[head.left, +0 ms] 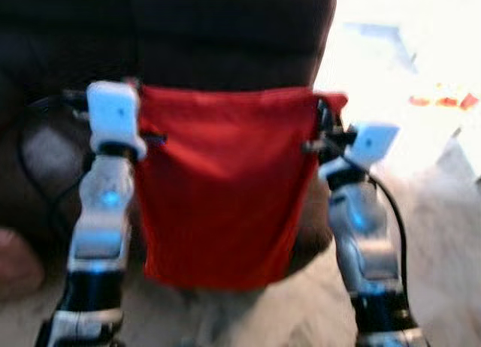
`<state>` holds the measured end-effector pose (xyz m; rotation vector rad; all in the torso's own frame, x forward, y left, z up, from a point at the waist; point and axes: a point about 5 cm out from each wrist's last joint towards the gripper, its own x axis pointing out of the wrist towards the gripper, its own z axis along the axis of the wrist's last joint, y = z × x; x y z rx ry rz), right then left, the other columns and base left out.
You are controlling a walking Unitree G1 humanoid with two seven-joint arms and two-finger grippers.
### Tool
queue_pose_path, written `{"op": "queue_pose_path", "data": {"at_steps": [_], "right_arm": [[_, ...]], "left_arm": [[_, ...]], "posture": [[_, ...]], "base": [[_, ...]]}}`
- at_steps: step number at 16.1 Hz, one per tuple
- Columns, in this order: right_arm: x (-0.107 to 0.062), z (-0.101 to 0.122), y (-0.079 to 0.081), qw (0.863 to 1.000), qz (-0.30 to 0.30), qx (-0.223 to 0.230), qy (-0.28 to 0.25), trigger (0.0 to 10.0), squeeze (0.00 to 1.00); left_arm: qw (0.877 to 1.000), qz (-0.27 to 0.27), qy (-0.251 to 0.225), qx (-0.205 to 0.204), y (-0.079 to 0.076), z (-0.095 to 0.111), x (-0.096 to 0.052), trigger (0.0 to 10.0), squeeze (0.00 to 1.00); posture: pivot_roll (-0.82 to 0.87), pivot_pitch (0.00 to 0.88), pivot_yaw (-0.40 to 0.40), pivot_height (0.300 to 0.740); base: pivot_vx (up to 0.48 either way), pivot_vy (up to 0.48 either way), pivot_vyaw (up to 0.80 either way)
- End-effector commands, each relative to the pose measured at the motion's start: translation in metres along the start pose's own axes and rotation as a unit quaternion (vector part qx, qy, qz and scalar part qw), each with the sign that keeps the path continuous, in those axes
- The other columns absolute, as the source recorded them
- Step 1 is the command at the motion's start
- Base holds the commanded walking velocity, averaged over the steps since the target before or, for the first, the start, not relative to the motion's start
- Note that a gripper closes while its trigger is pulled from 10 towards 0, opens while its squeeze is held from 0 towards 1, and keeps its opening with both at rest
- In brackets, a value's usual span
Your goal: Move the pillow to the sofa from floor
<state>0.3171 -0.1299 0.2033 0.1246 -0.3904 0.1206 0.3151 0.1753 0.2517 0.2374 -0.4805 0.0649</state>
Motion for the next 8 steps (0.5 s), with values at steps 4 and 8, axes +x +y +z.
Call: {"op": "queue_pose_path", "data": {"at_steps": [4, 8], "right_arm": [[0.005, 0.026, -0.008, 0.998, -0.014, 0.000, -0.057, 10.0, 0.00], [0.004, 0.024, -0.005, 0.999, -0.010, 0.004, -0.052, 10.0, 0.00]], "left_arm": [[0.997, -0.020, -0.076, -0.016, -0.010, 0.033, 0.006, 10.0, 0.00], [0.998, -0.028, -0.053, -0.028, -0.014, 0.025, 0.004, 10.0, 0.00]], "posture": [[0.10, 0.041, -0.049, 0.740], [0.10, 0.037, -0.049, 0.740]], "base": [[0.000, 0.000, 0.00], [0.000, 0.000, 0.00]]}}
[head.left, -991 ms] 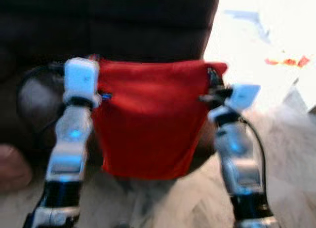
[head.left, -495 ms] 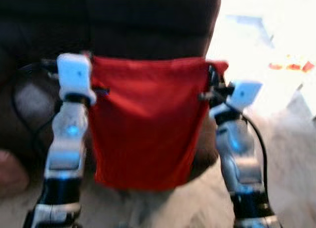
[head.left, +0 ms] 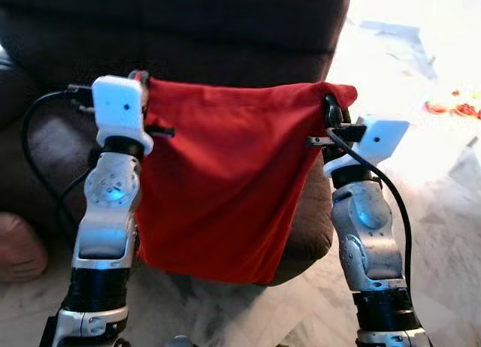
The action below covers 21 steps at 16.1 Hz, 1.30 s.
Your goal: Move the pillow to the sofa from floor
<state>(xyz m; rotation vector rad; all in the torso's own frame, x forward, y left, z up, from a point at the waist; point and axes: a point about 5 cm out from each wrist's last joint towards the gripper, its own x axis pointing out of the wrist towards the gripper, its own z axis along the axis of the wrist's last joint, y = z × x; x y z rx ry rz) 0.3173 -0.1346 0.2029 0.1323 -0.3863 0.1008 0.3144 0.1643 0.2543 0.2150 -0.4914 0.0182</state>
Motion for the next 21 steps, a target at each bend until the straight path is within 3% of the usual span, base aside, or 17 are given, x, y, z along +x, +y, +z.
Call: {"op": "queue_pose_path", "data": {"at_steps": [1, 6, 13, 21], "right_arm": [[0.0043, 0.0233, -0.0010, 0.999, -0.002, 0.006, -0.054, 10.0, 0.00], [0.0034, 0.0190, -0.0033, 0.999, -0.009, 0.012, -0.039, 10.0, 0.00], [0.0033, 0.0181, -0.0029, 0.999, -0.011, 0.010, -0.038, 10.0, 0.00], [0.0021, 0.0170, -0.0027, 0.999, -0.013, 0.003, -0.034, 10.0, 0.00]], "left_arm": [[0.999, -0.011, -0.040, -0.012, -0.0050, 0.0176, 0.0033, 10.0, 0.00], [0.999, -0.015, -0.030, -0.015, -0.0066, 0.0139, 0.0015, 10.0, 0.00], [0.999, -0.017, -0.026, -0.013, -0.0058, 0.0129, 0.0017, 10.0, 0.00], [0.999, -0.021, -0.035, -0.015, -0.0080, 0.0175, 0.0010, 10.0, 0.00]], "posture": [[0.10, 0.040, -0.050, 0.740], [0.09, 0.047, -0.050, 0.740], [0.10, 0.053, -0.049, 0.740], [0.10, 0.059, -0.045, 0.740]], "base": [[0.000, 0.000, 0.00], [0.000, 0.284, -0.40], [0.000, 0.389, 0.00], [0.000, 0.000, 0.00]]}}
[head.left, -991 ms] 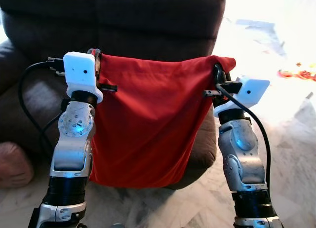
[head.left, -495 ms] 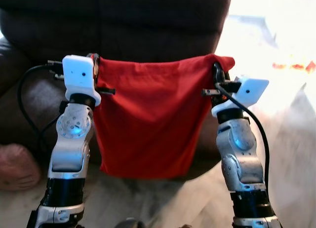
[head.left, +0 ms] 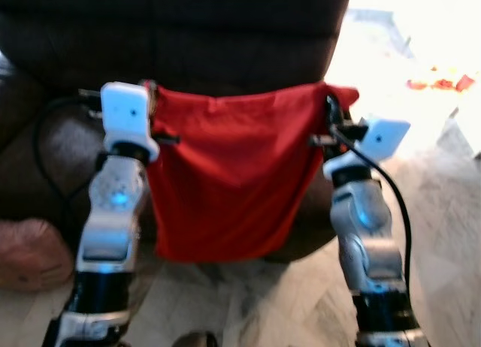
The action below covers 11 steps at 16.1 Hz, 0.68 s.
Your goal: Move the pillow to the sofa from floor
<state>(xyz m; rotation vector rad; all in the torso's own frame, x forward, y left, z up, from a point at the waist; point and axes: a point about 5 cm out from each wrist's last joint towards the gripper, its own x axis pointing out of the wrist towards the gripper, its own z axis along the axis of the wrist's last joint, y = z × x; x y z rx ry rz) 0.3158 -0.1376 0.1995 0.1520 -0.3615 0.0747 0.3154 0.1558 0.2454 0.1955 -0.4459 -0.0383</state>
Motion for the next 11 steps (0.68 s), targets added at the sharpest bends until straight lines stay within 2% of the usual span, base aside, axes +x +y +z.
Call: {"op": "queue_pose_path", "data": {"at_steps": [1, 5, 7, 11], "right_arm": [[0.005, 0.020, 0.001, 0.999, 0.003, -0.004, -0.046, 10.0, 0.00], [0.013, 0.043, -0.001, 0.996, -0.001, -0.008, -0.091, 10.0, 0.00], [0.018, 0.056, 0.000, 0.994, -0.003, 0.011, -0.111, 10.0, 0.00], [0.023, 0.070, 0.004, 0.990, 0.006, 0.006, -0.138, 10.0, 0.00]], "left_arm": [[0.998, 0.004, -0.056, 0.002, 0.001, 0.025, 0.003, 10.0, 0.00], [0.997, 0.000, -0.079, 0.001, 0.001, 0.035, 0.007, 10.0, 0.00], [0.995, 0.003, -0.095, 0.006, 0.004, 0.043, 0.011, 10.0, 0.00], [0.993, 0.004, -0.118, 0.015, 0.006, 0.053, 0.016, 10.0, 0.00]], "posture": [[0.10, 0.058, -0.045, 0.740], [0.10, 0.036, -0.040, 0.740], [0.10, 0.029, -0.041, 0.740], [0.10, 0.036, -0.048, 0.740]], "base": [[0.244, 0.000, 0.00], [0.061, 0.000, 0.00], [0.000, 0.000, 0.00], [0.000, 0.000, 0.00]]}}
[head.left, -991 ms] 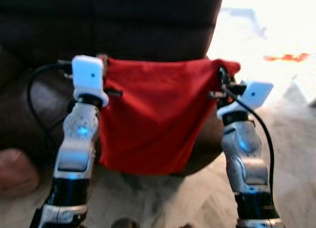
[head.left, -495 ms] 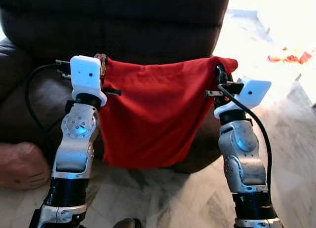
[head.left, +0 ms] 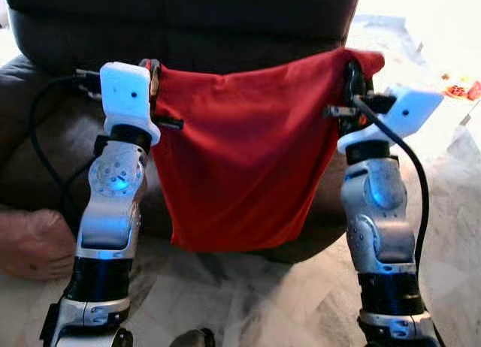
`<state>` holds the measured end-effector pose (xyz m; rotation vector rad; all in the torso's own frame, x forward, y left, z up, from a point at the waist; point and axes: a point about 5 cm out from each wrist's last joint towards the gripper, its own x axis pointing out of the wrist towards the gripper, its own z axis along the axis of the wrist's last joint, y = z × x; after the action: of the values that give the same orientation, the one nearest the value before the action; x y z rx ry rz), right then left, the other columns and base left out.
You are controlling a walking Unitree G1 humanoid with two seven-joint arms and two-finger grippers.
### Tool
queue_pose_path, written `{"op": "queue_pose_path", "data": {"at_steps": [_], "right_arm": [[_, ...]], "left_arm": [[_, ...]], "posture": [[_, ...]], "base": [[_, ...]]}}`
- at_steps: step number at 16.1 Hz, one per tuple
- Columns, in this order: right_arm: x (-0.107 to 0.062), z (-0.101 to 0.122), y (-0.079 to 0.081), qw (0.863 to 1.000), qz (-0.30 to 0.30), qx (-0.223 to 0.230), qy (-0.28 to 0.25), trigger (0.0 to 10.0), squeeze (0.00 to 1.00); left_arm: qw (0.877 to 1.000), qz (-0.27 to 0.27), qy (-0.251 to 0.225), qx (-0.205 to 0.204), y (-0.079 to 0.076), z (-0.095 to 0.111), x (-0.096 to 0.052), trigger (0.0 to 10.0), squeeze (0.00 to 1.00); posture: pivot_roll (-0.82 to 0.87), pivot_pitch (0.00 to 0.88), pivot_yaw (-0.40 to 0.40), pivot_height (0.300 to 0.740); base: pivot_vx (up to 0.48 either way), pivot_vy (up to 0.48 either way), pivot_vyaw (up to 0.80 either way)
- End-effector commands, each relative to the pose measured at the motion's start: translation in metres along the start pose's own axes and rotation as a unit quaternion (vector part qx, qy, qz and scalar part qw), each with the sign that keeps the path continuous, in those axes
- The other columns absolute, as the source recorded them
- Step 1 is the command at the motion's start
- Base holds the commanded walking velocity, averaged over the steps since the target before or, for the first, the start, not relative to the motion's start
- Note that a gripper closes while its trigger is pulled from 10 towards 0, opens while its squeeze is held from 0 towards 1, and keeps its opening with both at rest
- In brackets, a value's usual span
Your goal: Move the pillow to the sofa from floor
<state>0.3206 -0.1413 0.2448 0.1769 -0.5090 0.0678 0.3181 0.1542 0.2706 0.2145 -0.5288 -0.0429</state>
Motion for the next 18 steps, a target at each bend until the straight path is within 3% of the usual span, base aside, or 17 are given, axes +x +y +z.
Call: {"op": "queue_pose_path", "data": {"at_steps": [1, 5, 11, 18], "right_arm": [[0.005, 0.026, 0.002, 0.998, 0.009, -0.008, -0.059, 10.0, 0.00], [-0.001, 0.018, 0.002, 0.998, 0.015, -0.040, -0.055, 10.0, 0.00], [-0.004, 0.017, 0.002, 0.996, 0.016, -0.061, -0.063, 10.0, 0.00], [-0.001, 0.021, 0.005, 0.996, 0.019, -0.057, -0.070, 10.0, 0.00]], "left_arm": [[0.997, 0.002, -0.071, 0.015, 0.001, 0.027, 0.002, 10.0, 0.00], [0.995, -0.015, -0.078, 0.059, -0.007, 0.021, -0.008, 10.0, 0.00], [0.994, 0.004, -0.090, 0.060, -0.006, 0.021, -0.009, 10.0, 0.00], [0.992, 0.006, -0.105, 0.069, -0.004, 0.029, -0.003, 10.0, 0.00]], "posture": [[0.10, 0.039, -0.050, 0.740], [0.10, 0.045, -0.054, 0.740], [0.10, 0.051, -0.053, 0.740], [0.10, 0.061, -0.054, 0.740]], "base": [[0.000, 0.000, 0.00], [0.000, 0.000, 0.00], [0.000, 0.000, 0.00], [0.274, 0.000, 0.00]]}}
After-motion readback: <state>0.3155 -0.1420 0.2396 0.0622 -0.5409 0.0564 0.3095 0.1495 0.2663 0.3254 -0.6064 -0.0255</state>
